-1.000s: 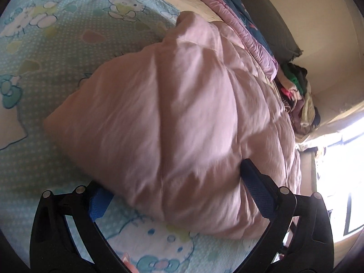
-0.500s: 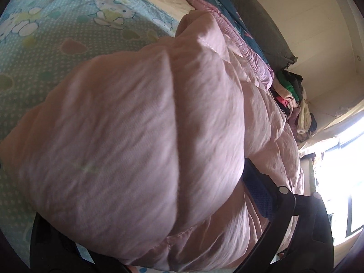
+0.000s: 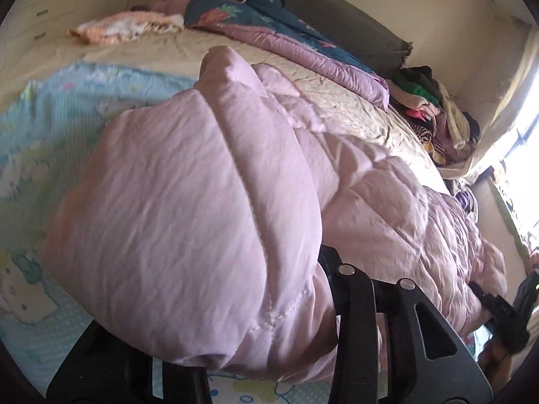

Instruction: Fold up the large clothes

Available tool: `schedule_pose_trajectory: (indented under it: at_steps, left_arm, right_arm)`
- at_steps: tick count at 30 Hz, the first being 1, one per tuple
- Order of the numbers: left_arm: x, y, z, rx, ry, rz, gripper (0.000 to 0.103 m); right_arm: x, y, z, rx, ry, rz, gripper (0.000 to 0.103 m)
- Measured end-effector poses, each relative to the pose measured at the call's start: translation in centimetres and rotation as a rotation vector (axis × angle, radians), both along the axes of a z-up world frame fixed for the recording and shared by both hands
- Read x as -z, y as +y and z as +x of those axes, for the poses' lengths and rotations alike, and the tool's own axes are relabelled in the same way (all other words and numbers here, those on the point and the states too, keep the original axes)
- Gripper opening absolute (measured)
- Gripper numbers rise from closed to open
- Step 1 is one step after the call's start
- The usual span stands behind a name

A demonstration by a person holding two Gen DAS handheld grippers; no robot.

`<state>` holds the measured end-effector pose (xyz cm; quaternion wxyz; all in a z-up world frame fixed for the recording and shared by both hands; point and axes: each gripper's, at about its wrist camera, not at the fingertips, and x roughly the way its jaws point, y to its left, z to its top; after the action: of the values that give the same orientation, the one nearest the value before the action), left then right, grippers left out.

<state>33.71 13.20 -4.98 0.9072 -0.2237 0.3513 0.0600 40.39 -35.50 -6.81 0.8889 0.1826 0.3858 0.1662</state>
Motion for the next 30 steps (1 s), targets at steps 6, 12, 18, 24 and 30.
schedule_pose_trajectory:
  at_steps: [6, 12, 18, 24, 30]
  left_arm:
    - [-2.8, -0.5, -2.9, 0.035, -0.042, 0.046, 0.026]
    - [-4.9, -1.7, -4.8, 0.061, -0.055, 0.073, 0.026]
    - [-5.0, -2.2, -6.8, 0.07, -0.042, 0.079, 0.027]
    - [-5.0, -2.5, -8.8, 0.069, -0.032, 0.08, 0.027]
    - [-4.8, -2.7, -10.5, 0.068, -0.027, 0.077, 0.027]
  right_arm:
    - [-4.0, 0.6, -2.7, -0.071, -0.114, -0.089, 0.033]
    - [-5.4, 0.6, -6.1, -0.097, -0.135, -0.112, 0.033]
    - [-5.9, 0.3, -8.1, -0.096, -0.125, -0.113, 0.033]
    - [-6.1, 0.2, -10.0, -0.095, -0.117, -0.117, 0.033]
    - [-6.2, 0.6, -11.1, -0.092, -0.114, -0.117, 0.033]
